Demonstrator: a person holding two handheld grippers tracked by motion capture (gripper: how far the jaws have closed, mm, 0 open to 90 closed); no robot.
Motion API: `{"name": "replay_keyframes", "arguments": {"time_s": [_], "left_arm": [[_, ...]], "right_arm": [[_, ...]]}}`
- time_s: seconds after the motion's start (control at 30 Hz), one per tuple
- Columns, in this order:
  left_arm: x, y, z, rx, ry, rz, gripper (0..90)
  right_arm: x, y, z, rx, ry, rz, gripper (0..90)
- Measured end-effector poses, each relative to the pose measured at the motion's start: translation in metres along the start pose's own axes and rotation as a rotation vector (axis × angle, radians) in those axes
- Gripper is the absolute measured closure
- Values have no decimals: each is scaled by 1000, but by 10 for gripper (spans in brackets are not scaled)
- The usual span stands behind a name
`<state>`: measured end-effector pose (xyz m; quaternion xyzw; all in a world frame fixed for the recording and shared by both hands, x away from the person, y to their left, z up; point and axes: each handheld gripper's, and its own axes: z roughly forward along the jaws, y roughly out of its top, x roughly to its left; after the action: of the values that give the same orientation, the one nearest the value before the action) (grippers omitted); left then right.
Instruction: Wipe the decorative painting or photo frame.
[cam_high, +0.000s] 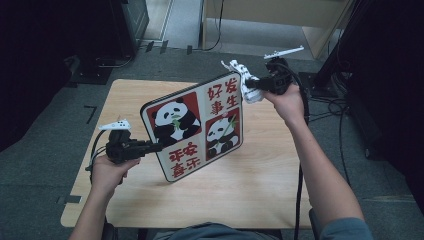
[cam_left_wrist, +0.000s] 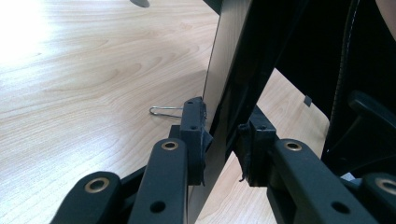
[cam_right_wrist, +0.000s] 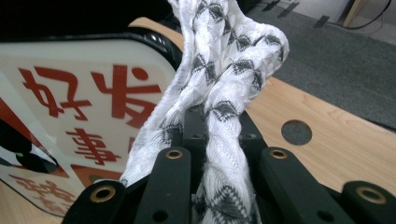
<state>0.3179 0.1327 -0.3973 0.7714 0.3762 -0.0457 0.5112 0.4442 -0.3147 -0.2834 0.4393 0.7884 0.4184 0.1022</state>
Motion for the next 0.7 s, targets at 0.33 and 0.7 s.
{"name": "replay_keyframes", "arguments": {"time_s": [0.33,0.7], "left_arm": [[0,0,1,2,1,-3,746],[0,1,2,6,1,-2,746]], "right_arm": [[-4,-16,6,3,13,10,805],[-7,-27,8,-7,33,11,801]]}}
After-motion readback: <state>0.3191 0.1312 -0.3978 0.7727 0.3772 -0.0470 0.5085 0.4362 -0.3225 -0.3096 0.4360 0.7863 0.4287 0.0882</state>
